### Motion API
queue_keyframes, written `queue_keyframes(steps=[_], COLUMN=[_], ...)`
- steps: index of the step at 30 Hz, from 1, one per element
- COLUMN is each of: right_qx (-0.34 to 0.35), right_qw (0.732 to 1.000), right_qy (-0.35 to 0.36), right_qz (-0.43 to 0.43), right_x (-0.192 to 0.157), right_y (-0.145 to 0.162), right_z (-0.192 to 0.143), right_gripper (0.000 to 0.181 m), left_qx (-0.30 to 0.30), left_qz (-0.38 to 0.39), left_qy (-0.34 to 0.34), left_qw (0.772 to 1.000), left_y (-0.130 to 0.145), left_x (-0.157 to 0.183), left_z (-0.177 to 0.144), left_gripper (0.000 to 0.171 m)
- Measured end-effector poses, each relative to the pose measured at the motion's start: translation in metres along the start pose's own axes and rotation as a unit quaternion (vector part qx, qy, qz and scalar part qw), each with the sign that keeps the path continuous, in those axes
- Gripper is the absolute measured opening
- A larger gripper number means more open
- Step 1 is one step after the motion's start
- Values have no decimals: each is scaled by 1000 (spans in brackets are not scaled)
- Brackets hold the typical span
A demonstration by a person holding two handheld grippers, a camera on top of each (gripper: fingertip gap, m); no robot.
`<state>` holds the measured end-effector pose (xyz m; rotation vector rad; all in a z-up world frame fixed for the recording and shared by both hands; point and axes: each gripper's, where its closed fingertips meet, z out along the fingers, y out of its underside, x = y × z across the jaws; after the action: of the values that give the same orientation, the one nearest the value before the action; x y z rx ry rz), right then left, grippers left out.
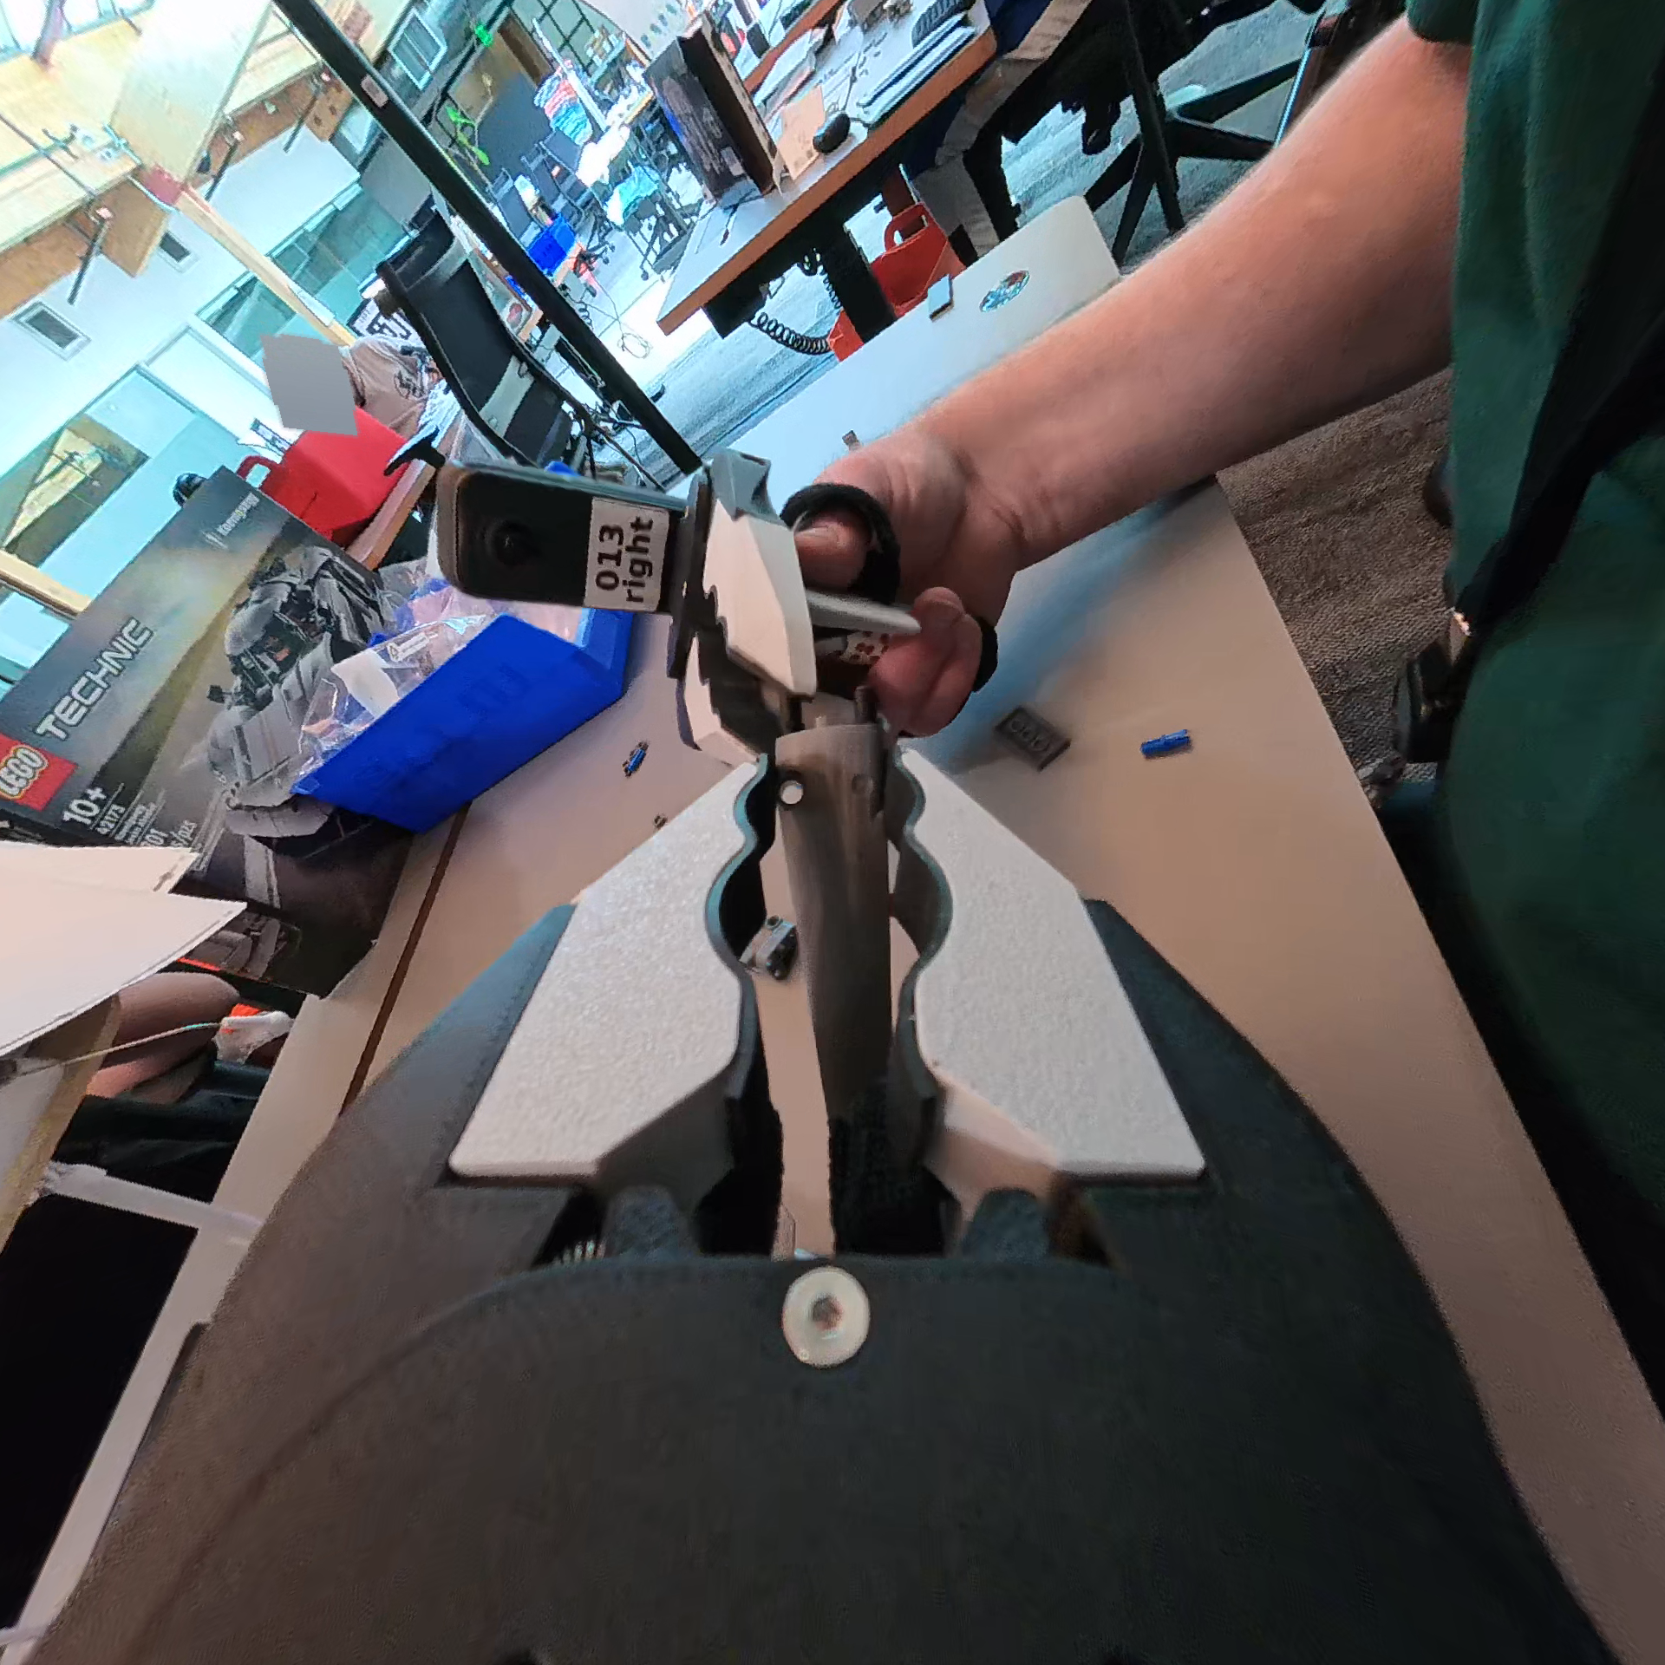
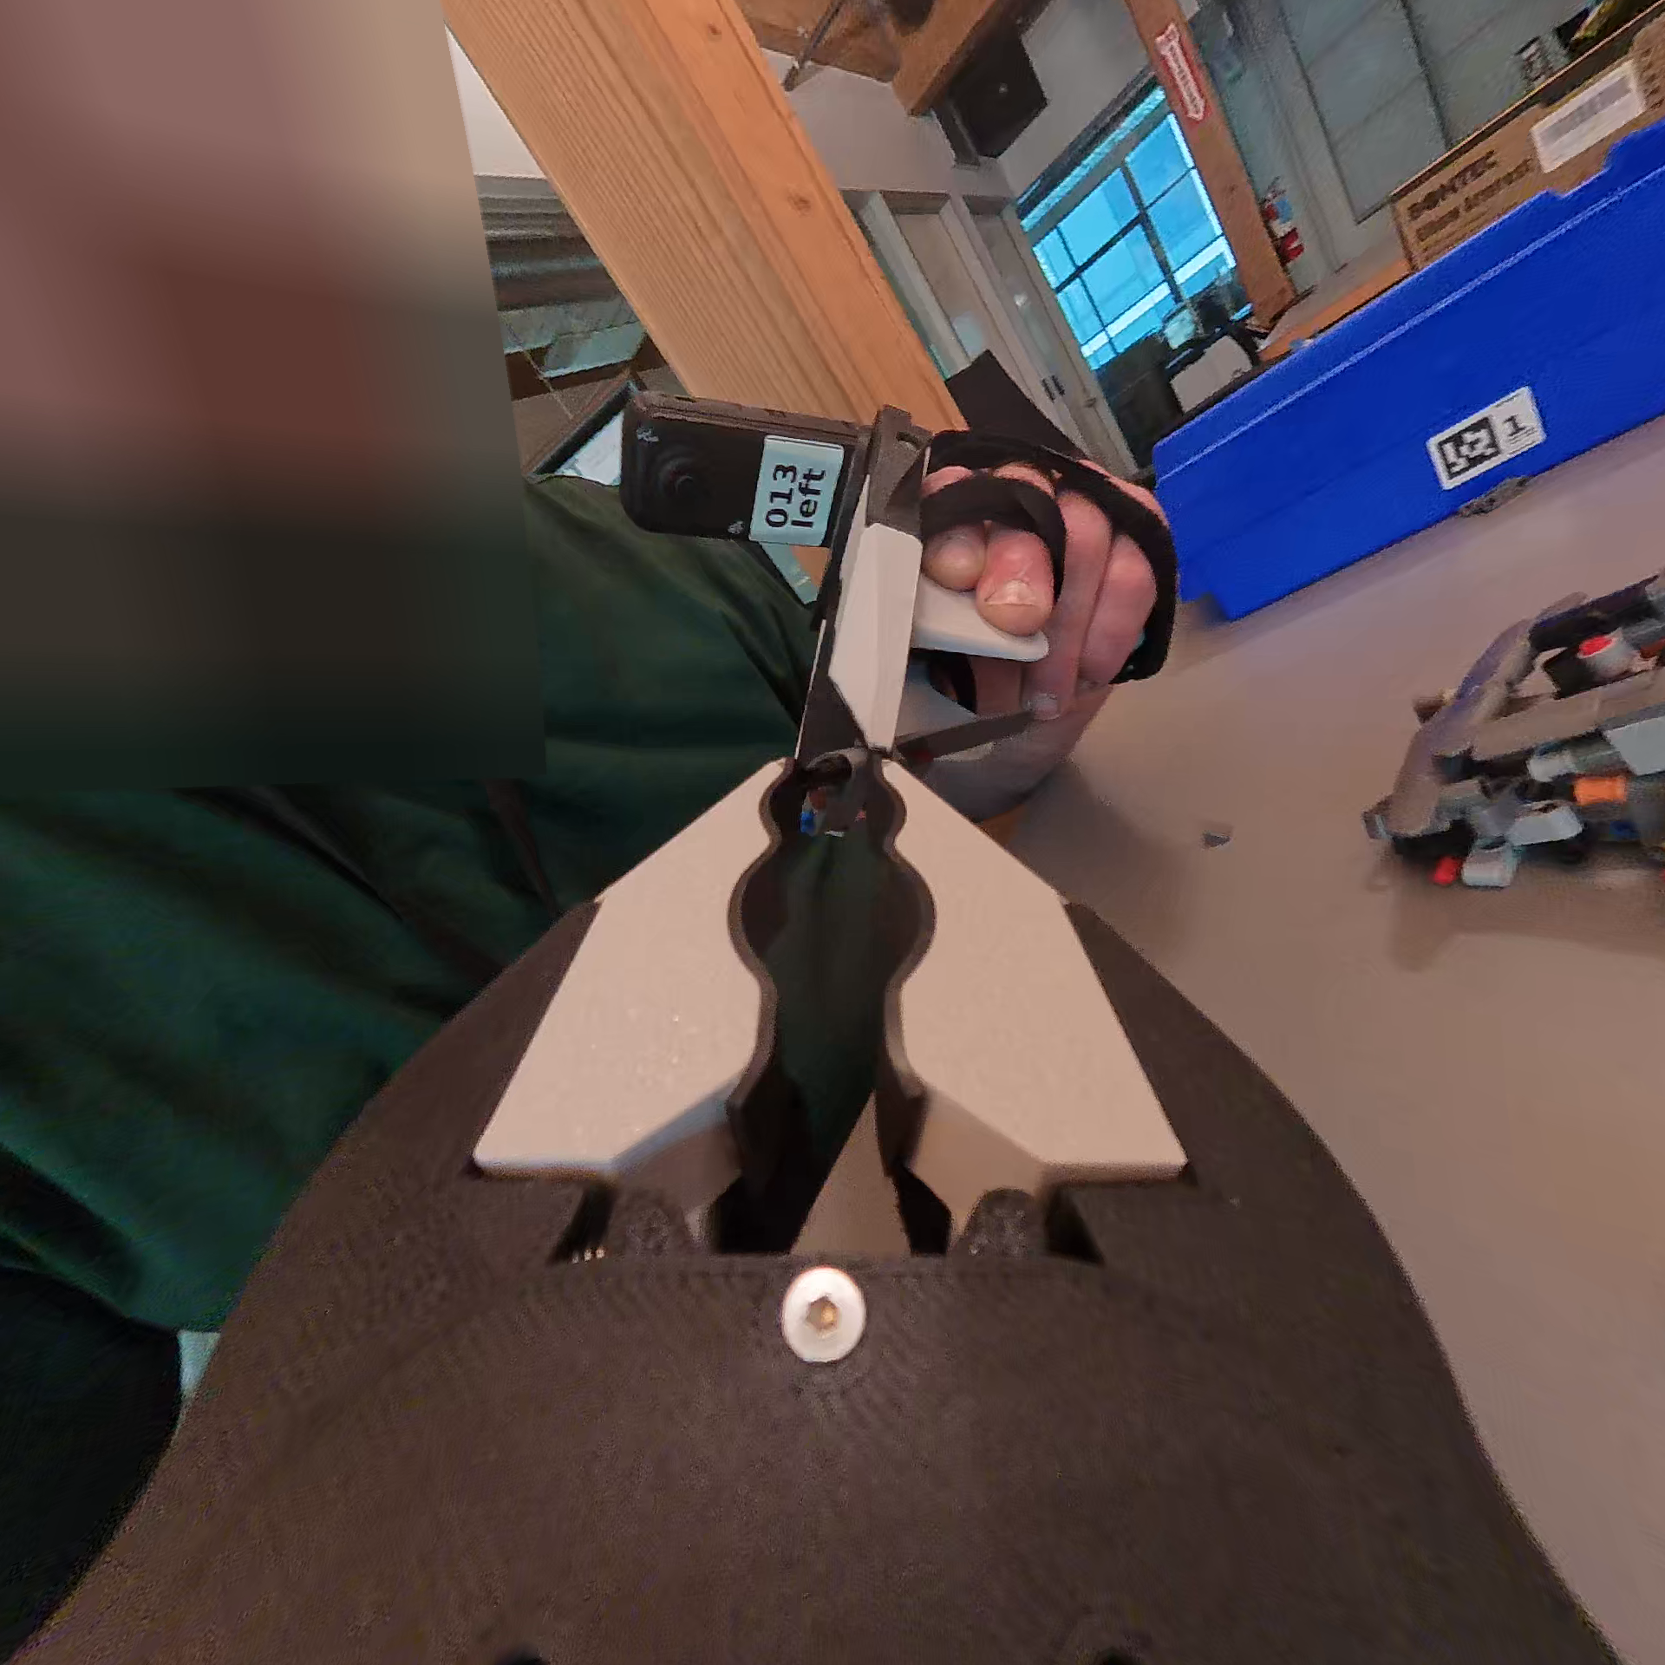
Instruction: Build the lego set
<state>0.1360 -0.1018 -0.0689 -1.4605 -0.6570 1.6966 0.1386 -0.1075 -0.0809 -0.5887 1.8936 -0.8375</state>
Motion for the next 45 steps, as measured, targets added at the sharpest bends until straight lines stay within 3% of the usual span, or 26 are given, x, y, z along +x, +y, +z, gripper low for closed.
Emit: queue_keyframes(steps=[10, 12, 14, 19, 21, 27, 33, 45], right_qx=[-13, -13, -9, -4, -46, -57, -81, -91], right_qw=[999, 997, 991, 943, 912, 868, 845, 798], right_qy=[38, 72, 122, 315, 393, 481, 518, 584], right_qz=[-17, -20, -50, -107, -109, -107, -102, -115], right_x=[7, 11, 9, 11, 20, 21, 27, 20], right_y=[1, -3, -10, -19, -6, 5, 19, 14], right_z=[-1, -8, -28, -95, -119, -152, -165, -203], right_gripper=[9, 21, 19, 19, 21, 22, 25, 28], left_qx=[-9, -25, -56, -138, -182, -255, -249, -221], left_qz=[-7, -18, -39, -113, -126, -151, -165, -210], left_qy=[-3, 15, 20, 66, 80, 97, 96, 34], left_qw=[1000, 999, 997, 982, 972, 950, 949, 952], left_y=[5, 10, 26, 69, 88, 122, 119, 120], left_x=[-2, 3, 4, 21, 29, 44, 44, 33], left_z=[2, 6, 8, 14, 18, 20, 19, -5], left_gripper=[21, 21, 22, 22, 22, 23, 31, 43])
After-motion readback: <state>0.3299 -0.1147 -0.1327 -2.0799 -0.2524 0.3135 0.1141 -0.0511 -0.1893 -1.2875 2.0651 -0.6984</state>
